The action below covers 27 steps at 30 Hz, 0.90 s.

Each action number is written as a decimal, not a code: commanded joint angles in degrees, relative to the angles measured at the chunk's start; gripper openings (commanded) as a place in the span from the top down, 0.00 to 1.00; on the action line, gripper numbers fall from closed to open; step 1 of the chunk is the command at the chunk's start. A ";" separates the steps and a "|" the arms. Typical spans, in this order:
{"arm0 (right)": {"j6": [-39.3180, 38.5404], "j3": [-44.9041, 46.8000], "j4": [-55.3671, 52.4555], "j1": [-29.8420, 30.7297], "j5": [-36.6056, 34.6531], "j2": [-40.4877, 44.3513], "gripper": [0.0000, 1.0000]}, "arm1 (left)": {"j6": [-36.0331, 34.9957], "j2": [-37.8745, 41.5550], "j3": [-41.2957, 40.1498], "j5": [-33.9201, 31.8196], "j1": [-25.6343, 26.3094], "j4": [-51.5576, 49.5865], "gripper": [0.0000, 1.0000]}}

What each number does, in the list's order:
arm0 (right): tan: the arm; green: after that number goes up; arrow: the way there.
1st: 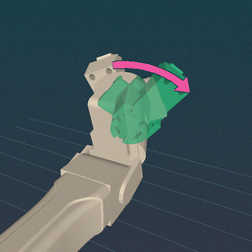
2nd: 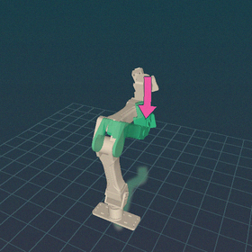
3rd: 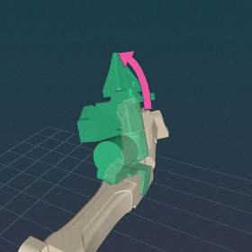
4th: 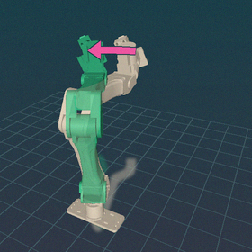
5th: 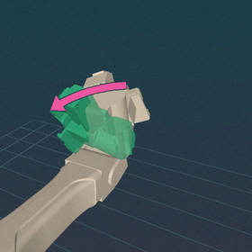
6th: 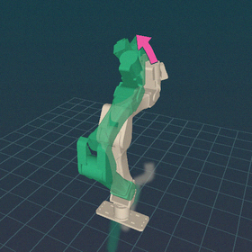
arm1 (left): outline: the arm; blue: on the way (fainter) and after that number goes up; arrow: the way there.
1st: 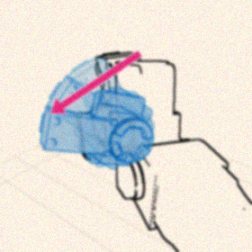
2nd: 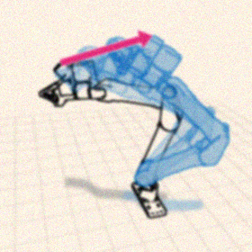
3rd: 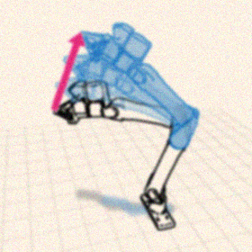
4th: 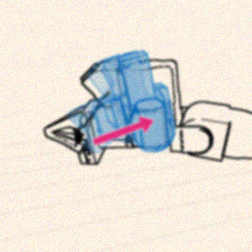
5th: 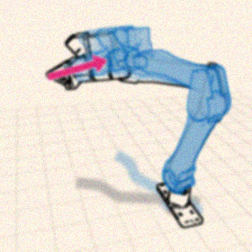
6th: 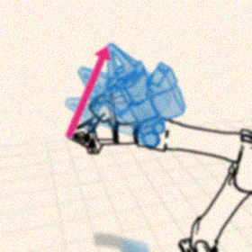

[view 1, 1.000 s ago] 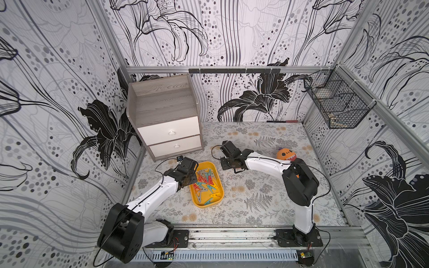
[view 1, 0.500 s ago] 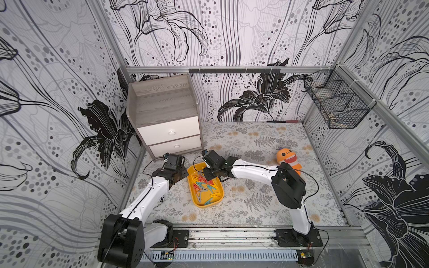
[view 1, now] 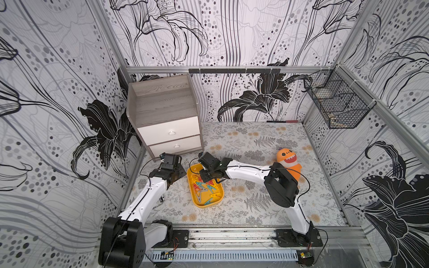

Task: Put the clothespins into the storage box
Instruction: Place the clothespin in the storage box, then pick up the clothespin from the center of the board.

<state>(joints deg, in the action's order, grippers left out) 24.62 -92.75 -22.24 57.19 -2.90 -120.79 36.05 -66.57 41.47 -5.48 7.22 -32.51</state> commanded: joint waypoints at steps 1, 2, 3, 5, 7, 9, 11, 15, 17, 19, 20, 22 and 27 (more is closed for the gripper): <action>0.31 6.00 0.68 -2.63 -3.45 11.10 0.71 | -1.27 1.18 1.29 1.20 -0.59 1.23 0.43; 0.78 8.93 1.64 -3.91 -3.77 13.14 0.71 | -1.29 1.39 1.33 1.29 -0.63 1.27 0.43; 1.42 12.60 2.81 -5.84 -3.62 15.18 0.70 | -1.34 1.58 1.33 1.29 -0.63 1.14 0.43; 2.47 18.59 4.39 -9.74 -2.61 17.90 0.67 | -1.34 1.84 1.29 1.42 -0.72 1.14 0.43; 2.84 23.12 5.22 -12.21 -3.91 19.70 0.67 | -1.34 1.78 1.46 1.85 -0.72 1.14 0.43; 2.65 26.17 5.44 -13.53 -6.46 20.53 0.65 | -1.25 1.66 1.53 2.28 -0.72 1.14 0.43; 0.65 27.26 5.26 -13.75 -9.31 20.13 0.63 | -1.31 1.56 1.55 2.62 -0.72 1.30 0.43; -10.99 28.54 8.09 -13.99 -8.77 18.69 0.63 | -2.25 1.05 2.51 2.94 -0.72 0.32 0.43; -17.58 28.77 8.63 -14.03 -7.34 18.28 0.63 | -2.65 1.03 2.85 2.54 -0.72 -0.29 0.43; -22.77 28.52 8.54 -14.00 -6.81 18.07 0.63 | -2.92 1.16 2.98 2.30 -0.72 -0.53 0.42; -25.06 28.58 8.82 -13.99 -6.50 18.12 0.62 | -2.93 1.13 3.04 2.39 -0.72 -0.45 0.42; -29.64 28.73 9.63 -14.03 -5.77 18.15 0.62 | -2.75 0.90 2.91 2.59 -0.72 -0.21 0.42; -41.93 26.21 7.75 -14.10 -1.69 15.34 0.60 | -2.57 0.34 2.74 3.04 -0.72 0.26 0.42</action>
<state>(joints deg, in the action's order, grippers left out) -6.50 -64.38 -13.37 43.05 -7.68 -102.54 34.39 -65.78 42.96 -3.18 6.96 -33.17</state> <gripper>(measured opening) 0.399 0.577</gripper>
